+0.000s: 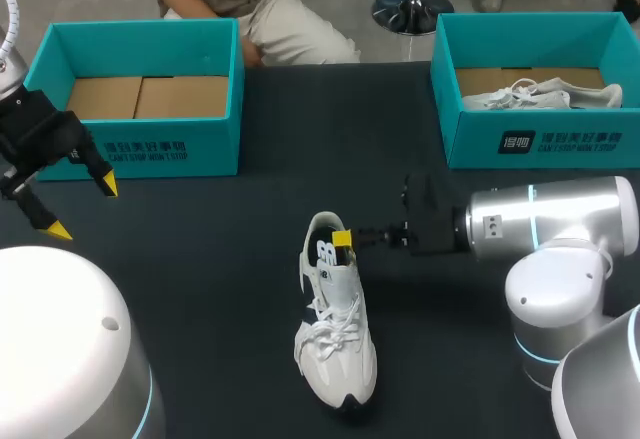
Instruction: Take the shoe out of the shoebox, open the shoe tongue, remove and reinsert the insole, then place the shoe into the shoebox
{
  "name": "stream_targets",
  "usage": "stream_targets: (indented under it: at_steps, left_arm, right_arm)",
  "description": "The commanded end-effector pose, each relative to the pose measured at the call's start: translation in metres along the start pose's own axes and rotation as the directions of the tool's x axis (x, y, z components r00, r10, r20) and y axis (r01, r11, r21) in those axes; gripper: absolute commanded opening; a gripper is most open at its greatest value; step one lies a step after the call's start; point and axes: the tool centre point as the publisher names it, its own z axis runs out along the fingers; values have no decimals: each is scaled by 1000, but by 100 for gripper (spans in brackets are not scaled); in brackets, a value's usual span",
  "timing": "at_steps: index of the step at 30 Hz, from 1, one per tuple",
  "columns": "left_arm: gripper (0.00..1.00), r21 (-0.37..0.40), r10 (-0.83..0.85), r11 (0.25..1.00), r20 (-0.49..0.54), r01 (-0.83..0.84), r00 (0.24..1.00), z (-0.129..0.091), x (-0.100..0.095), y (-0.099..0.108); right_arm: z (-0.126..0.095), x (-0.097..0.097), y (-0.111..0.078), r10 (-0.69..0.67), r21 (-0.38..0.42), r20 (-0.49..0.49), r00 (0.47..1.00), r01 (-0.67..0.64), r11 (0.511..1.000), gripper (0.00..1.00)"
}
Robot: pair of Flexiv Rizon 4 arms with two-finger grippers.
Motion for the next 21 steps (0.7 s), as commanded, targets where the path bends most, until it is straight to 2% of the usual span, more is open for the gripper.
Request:
stream_targets:
  at_steps: [1, 16, 18, 20, 21]
  left_arm:
    - [100, -3, 0, 1000, 0, 0, 1000, 0, 1, 0]
    - [100, -3, 0, 1000, 0, 0, 1000, 0, 1, 0]
    - [100, -3, 0, 1000, 0, 0, 1000, 0, 1, 0]
    - [100, -3, 0, 1000, 0, 0, 1000, 0, 1, 0]
    - [100, -3, 0, 1000, 0, 0, 1000, 0, 1, 0]
  right_arm:
    - [1, -2, 1, 5, 10, 5, 1000, -5, 1000, 34]
    - [5, -8, -4, 15, 35, 8, 1000, -15, 999, 28]
    - [5, -8, -5, 18, 38, 11, 1000, -18, 999, 20]
    - [4, -9, -7, 22, 38, 11, 1000, -22, 999, 0]
    - [4, -9, -7, 23, 37, 12, 1000, -24, 999, 0]
